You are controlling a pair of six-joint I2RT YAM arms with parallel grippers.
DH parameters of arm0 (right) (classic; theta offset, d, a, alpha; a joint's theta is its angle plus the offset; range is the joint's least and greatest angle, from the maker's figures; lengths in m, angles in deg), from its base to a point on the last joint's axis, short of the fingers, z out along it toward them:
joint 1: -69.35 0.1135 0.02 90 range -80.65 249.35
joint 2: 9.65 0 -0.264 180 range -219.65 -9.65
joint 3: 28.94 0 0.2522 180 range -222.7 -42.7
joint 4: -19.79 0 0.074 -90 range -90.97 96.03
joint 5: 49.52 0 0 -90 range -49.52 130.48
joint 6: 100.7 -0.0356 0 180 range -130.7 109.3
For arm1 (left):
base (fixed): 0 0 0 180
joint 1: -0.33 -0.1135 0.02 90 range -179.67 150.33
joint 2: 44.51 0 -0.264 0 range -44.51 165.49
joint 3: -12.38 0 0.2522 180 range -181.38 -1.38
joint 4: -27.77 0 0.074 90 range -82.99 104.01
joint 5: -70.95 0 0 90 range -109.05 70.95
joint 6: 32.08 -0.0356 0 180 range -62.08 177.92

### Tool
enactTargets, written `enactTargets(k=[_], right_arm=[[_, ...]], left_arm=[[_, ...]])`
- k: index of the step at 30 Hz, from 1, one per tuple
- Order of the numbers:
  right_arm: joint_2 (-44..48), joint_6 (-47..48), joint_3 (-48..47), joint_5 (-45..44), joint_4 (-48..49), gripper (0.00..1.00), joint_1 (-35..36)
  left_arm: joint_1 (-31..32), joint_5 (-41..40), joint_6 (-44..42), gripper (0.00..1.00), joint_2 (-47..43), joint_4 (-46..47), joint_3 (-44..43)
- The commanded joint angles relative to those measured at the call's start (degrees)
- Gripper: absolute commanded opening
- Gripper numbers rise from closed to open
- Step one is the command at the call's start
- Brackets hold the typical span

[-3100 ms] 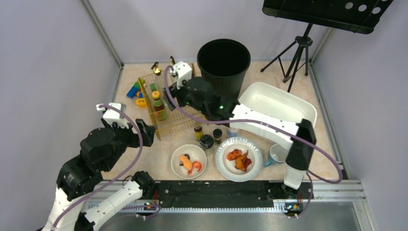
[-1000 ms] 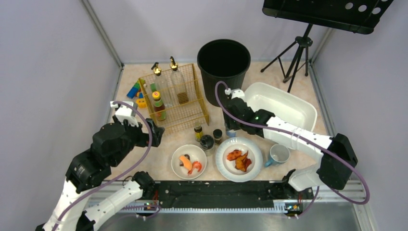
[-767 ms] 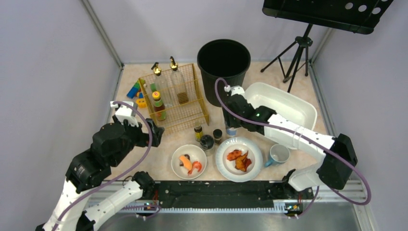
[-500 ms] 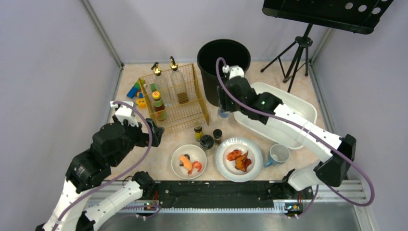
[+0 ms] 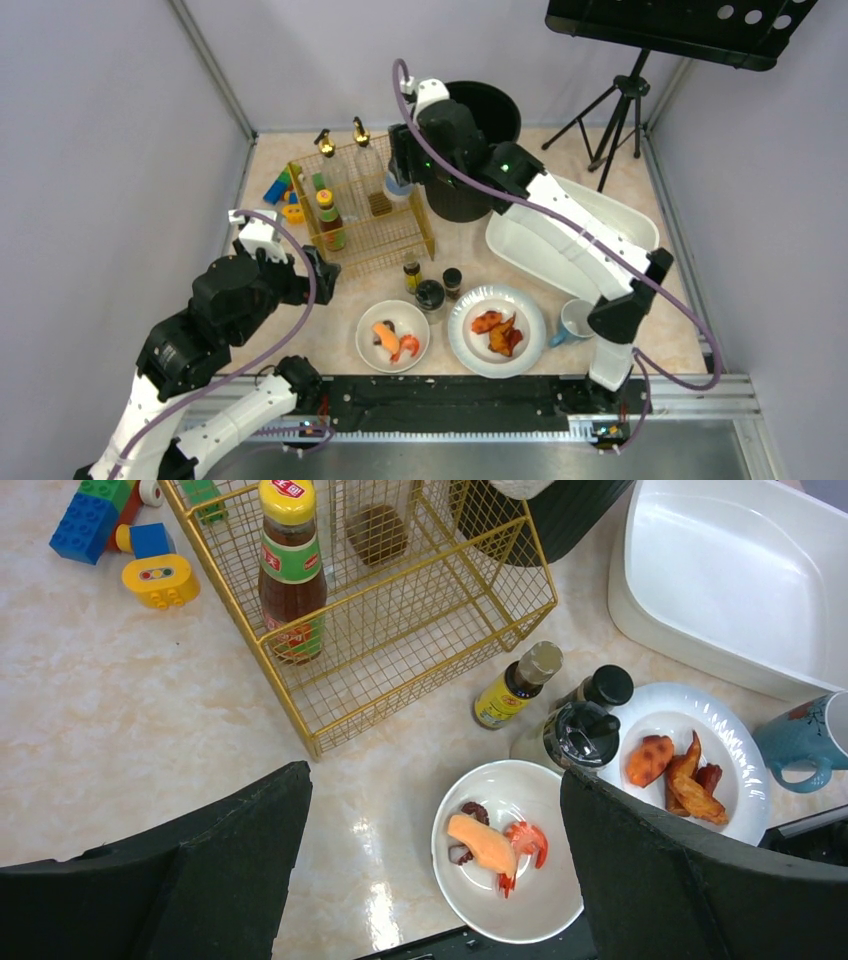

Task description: Clear the kitchen counter

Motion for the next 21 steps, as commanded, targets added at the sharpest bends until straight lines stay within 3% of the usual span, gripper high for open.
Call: enactTargets(k=[1,21], right_arm=[[-5.15,0.98,-9.17,3.47,1.83,0.04,0.7],[-17.81,0.79,-14.6,5.52,10.97,0.03,1.7]], left_arm=[[-0.07,-1.33,0.07,0.99,-0.89,1.1,-0.75],[-0.02,-0.57,-0.28,0.99,-1.26,0.17,-1.13]])
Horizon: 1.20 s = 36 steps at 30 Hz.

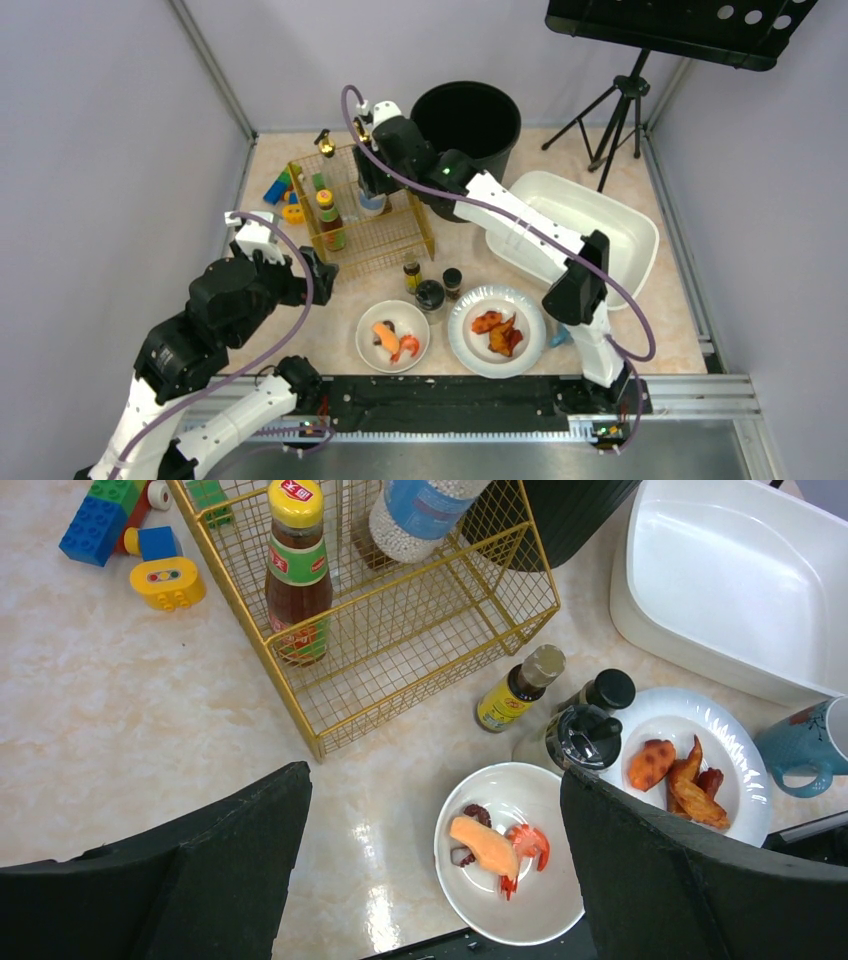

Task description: Clear the kitchen counter

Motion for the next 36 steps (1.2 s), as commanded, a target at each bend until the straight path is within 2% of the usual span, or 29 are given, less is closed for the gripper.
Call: enactTargets(k=[1,21,23,27,31,36], right_arm=[[-1.16,-0.52,-5.42,0.79,7.08,0.03,0.39],[-10.62,-2.08,-5.97,3.91,7.47,0.04,0.98],[-10.81,-2.1,-5.7,3.89,7.44,0.07,1.15],[-11.54,-2.01,-5.5,3.8,7.28,0.19,1.36],[-12.28,-1.8,-5.51,3.63,7.12,0.26,1.69],[-12.68,-1.5,-5.59,3.32,6.92,0.43,2.07]], left_arm=[[-0.06,0.07,-0.21,0.99,-0.66,0.35,-1.02],[-0.07,-0.29,0.01,0.99,-1.61,0.22,-0.03],[-0.07,-0.28,0.07,0.99,-1.58,0.34,-0.04],[-0.07,-0.17,0.1,0.99,-1.65,0.27,-0.12],[-0.07,-0.35,0.1,0.99,-1.72,0.11,-0.38],[-0.07,-0.17,0.35,0.99,-1.73,0.16,0.19]])
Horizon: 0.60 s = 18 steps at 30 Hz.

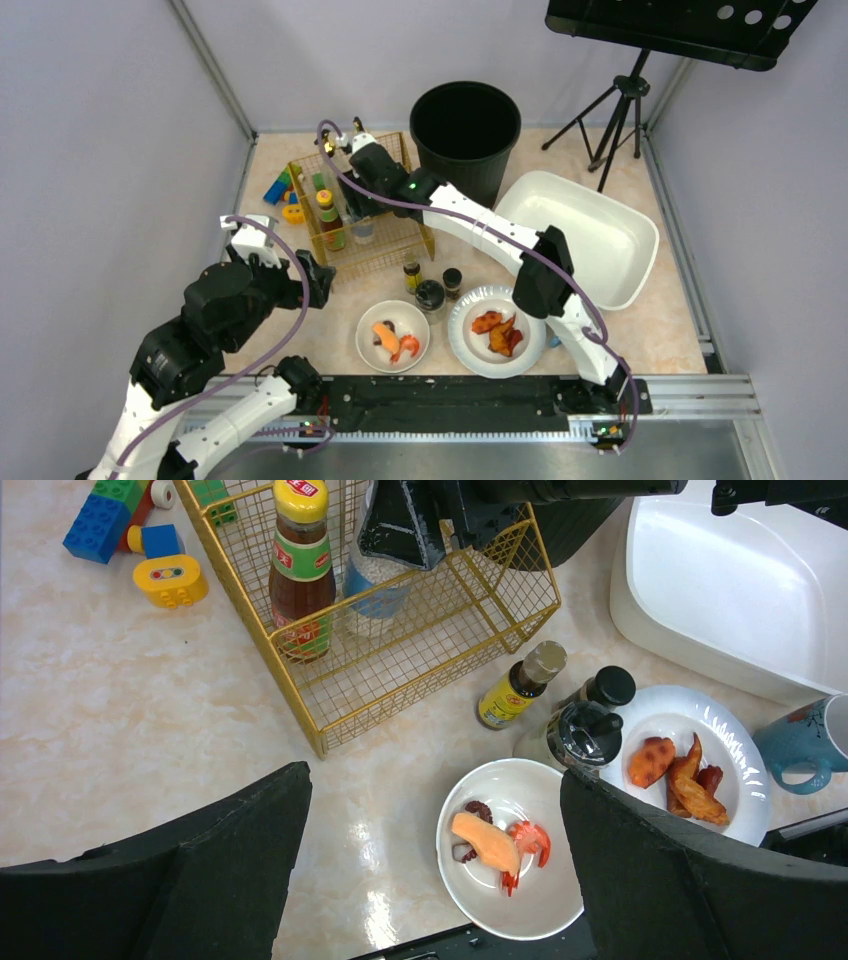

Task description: Clear the kitchen counter

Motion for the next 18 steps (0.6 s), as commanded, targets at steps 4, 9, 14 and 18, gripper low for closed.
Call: enactTargets(k=[4,9,14,18], right_arm=[[-0.17,-0.19,-2.68,-0.52,4.9,0.49,1.1],[0.11,0.15,-2.89,-0.59,4.68,0.61,1.3],[0.69,0.24,-3.11,-0.87,4.57,0.66,1.55],[0.87,0.49,-3.76,-0.88,4.32,0.68,1.59]], left_arm=[[-0.07,-0.29,0.4,0.99,-0.56,1.04,0.29],[-0.07,-0.41,0.32,0.99,-0.49,0.71,-0.51],[-0.07,-0.44,0.42,0.99,-0.6,0.6,-0.56],[-0.07,-0.33,0.58,0.99,-0.53,0.53,-0.66]])
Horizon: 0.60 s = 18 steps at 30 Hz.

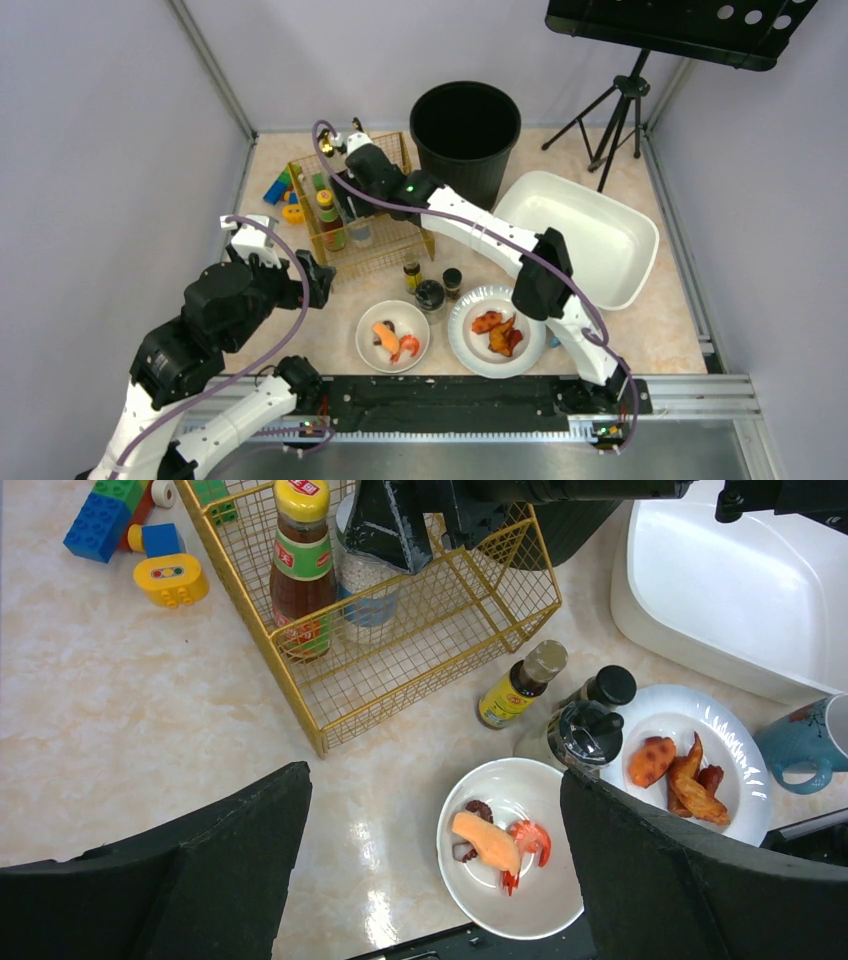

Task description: Clear the kitchen counter

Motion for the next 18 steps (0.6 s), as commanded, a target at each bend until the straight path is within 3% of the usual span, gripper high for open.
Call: enactTargets(k=[1,9,18], right_arm=[[0.99,0.4,-3.48,-0.77,2.23,0.68,0.7],[9.21,1.95,1.54,-3.77,2.38,0.69,1.62],[28.17,3.08,26.42,-6.45,10.39,0.69,2.06]], left_arm=[[-0.07,-0.37,0.56,0.99,-0.58,0.49,-0.74],[-0.07,-0.62,0.3,0.99,-0.3,0.06,-1.3],[-0.06,-0.83,-0.31,0.99,-0.22,-0.27,-1.98]])
